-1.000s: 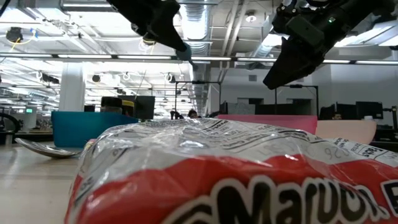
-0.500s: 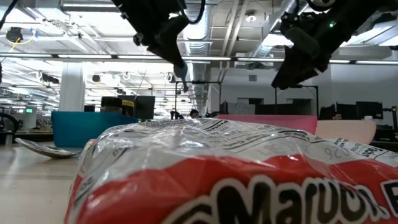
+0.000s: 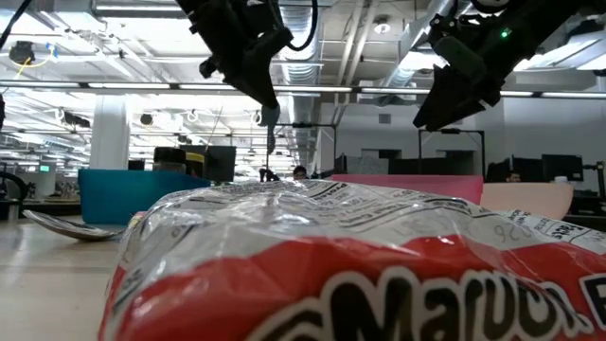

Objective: Pick & Place Food Item
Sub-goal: Put the blue baby spoon into the green bin

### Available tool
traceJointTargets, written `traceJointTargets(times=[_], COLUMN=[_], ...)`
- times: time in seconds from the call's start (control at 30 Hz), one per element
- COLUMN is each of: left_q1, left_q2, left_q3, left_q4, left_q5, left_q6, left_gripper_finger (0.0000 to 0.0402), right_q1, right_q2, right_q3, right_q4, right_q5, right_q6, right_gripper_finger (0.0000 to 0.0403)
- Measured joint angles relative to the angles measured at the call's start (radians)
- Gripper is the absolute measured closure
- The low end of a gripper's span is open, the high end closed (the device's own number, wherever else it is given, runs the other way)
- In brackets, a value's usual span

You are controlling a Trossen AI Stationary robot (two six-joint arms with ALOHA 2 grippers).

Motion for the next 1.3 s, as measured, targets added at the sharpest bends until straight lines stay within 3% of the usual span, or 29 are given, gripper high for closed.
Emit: traceJointTargets(times=[0.23, 0.5, 0.87, 1.3], left_q1=[0.009, 0.071, 0.072, 0.088], left_q2=[0.017, 0.145, 0.222, 0.221], left_q3=[0.044, 0.055, 0.072, 0.072], left_q4=[-0.092, -0.113, -0.151, -0.086], left_q5=[0.02, 0.077, -0.037, -0.037], left_q6=[-0.057, -0.087, -0.097, -0.137], left_gripper_finger=[0.0401, 0.0401, 0.0401, 0.0401], right_q1=[0.0, 0.0, 0.0, 0.0], right_q2=[0.0, 0.0, 0.0, 0.0], right_q3=[0.0, 0.0, 0.0, 0.0], right_q4=[0.0, -0.006, -0.016, -0.018], right_q5=[0.0, 0.0, 0.0, 0.0], right_q6=[0.0, 0.0, 0.0, 0.0], right_gripper_finger=[0.0158, 0.0158, 0.0158, 0.0158])
